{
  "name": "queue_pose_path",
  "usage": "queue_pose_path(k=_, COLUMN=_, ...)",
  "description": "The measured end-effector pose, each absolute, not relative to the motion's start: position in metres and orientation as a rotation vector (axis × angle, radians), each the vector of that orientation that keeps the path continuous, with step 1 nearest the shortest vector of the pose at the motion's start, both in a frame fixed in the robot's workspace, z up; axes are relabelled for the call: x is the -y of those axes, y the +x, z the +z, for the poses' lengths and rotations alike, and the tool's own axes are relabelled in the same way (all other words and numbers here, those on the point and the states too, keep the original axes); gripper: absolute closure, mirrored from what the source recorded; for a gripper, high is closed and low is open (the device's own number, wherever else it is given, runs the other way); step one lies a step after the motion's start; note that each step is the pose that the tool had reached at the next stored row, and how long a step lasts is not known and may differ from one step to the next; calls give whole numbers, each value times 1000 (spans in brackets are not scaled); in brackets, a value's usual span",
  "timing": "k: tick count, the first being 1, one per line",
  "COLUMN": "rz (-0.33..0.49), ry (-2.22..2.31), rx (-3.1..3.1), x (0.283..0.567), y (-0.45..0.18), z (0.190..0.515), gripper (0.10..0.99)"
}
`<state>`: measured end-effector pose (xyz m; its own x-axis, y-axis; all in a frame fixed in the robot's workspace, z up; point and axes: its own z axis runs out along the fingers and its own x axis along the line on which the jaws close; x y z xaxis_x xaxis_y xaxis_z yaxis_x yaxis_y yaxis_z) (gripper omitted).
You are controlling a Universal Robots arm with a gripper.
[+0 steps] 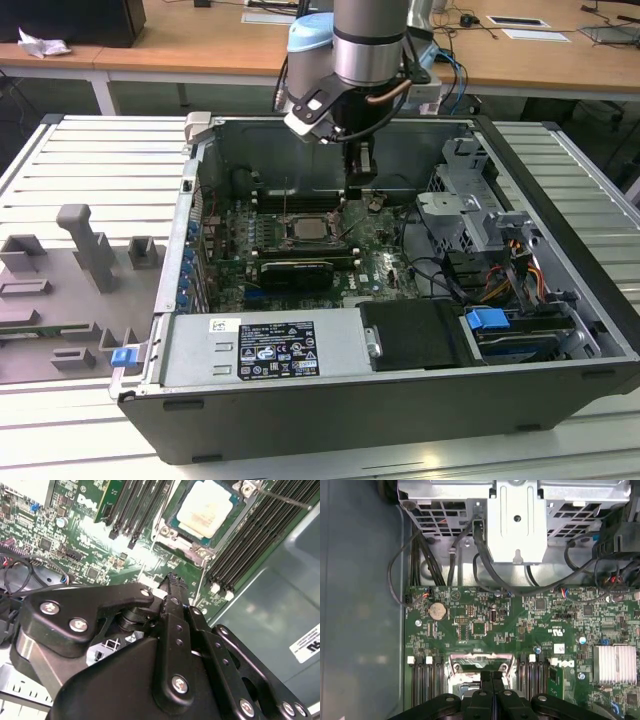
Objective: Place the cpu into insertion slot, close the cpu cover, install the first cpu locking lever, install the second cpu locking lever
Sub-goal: 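Close the cpu cover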
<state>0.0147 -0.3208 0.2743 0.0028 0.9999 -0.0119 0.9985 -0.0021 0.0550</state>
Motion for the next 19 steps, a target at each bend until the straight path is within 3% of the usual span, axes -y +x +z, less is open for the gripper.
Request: queue_pose_path(k=19, rz=47, ry=2190, rx=-2185, x=321, y=34, z=270, gripper=980)
